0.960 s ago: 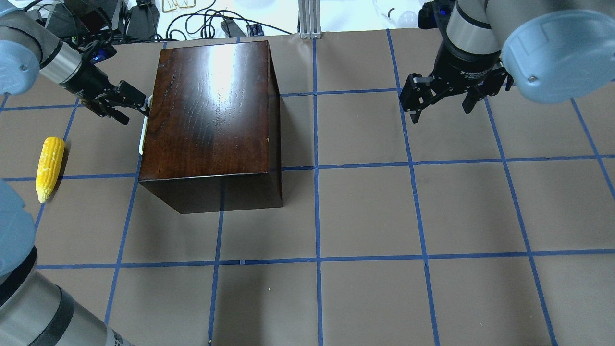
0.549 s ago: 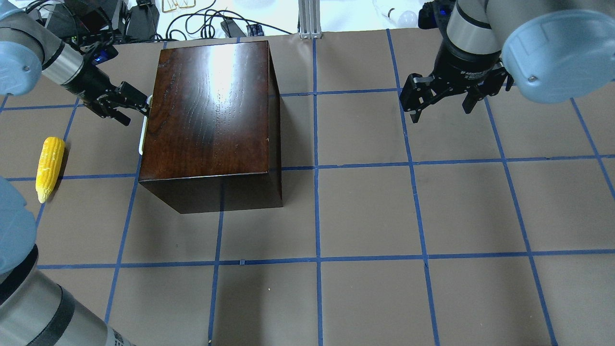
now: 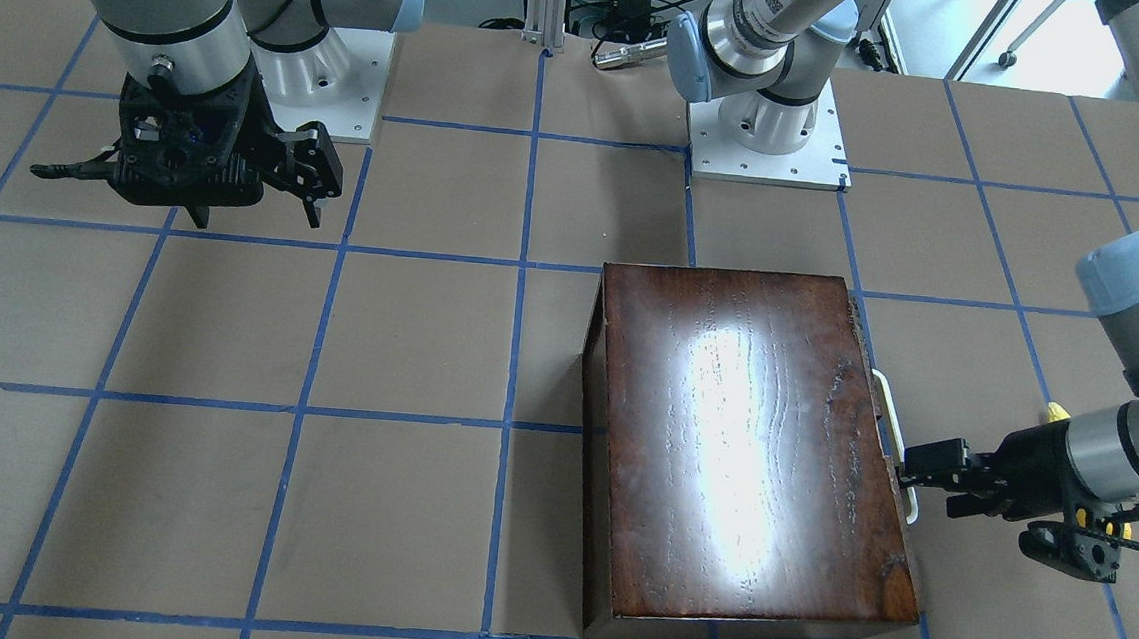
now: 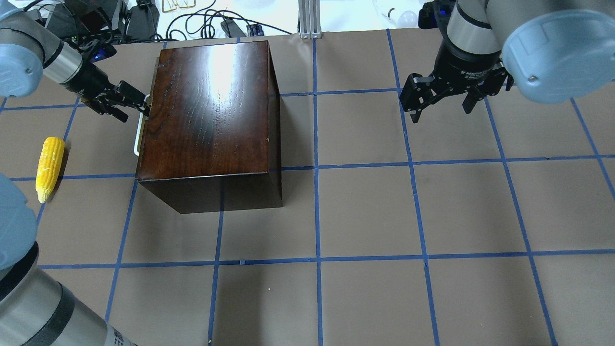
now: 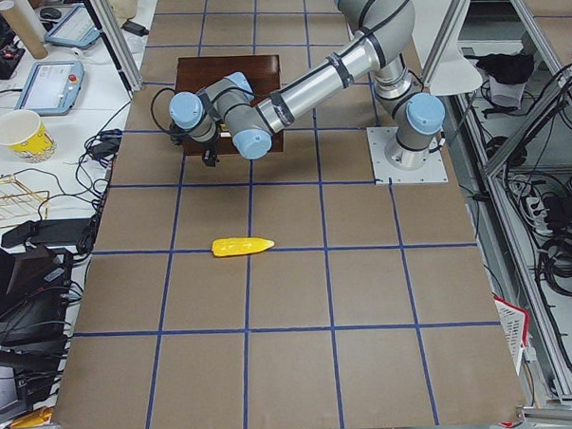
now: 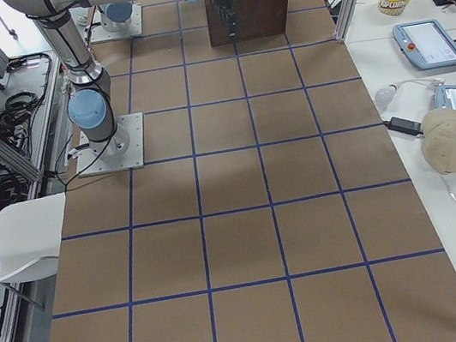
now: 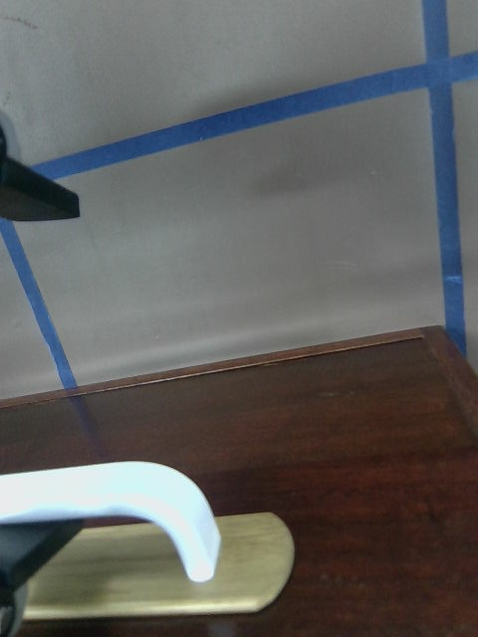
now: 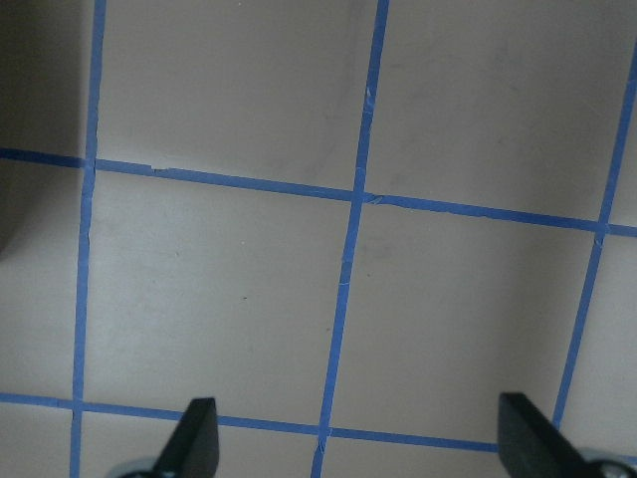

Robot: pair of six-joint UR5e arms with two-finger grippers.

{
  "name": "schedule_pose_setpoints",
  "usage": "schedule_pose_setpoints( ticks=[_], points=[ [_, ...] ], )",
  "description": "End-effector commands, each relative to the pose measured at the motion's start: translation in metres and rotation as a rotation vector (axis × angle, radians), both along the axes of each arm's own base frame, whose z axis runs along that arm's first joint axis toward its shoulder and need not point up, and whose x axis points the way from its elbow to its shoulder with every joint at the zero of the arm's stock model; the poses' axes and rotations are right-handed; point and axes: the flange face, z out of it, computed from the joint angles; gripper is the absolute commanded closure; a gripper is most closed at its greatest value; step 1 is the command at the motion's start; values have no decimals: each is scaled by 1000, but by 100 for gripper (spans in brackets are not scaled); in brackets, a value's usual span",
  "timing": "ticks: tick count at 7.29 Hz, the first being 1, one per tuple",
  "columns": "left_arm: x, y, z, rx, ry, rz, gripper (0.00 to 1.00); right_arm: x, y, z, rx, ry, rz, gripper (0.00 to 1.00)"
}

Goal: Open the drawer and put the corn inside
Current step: 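Pull the white handle with the left gripper, sliding the drawer open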

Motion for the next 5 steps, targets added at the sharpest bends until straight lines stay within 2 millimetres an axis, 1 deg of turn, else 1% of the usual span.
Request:
schedule_pose_setpoints(
  ticks=[1, 4, 5],
  points=[
    [4, -2, 0, -6, -6, -2, 0, -1, 0, 0, 0, 0, -2, 0],
    [9, -2, 4, -10, -6, -4, 0, 1, 0, 0, 0, 0, 1, 0],
    [12, 0, 3, -17, -3, -30, 0, -1, 0, 0, 0, 0, -2, 0]
  ],
)
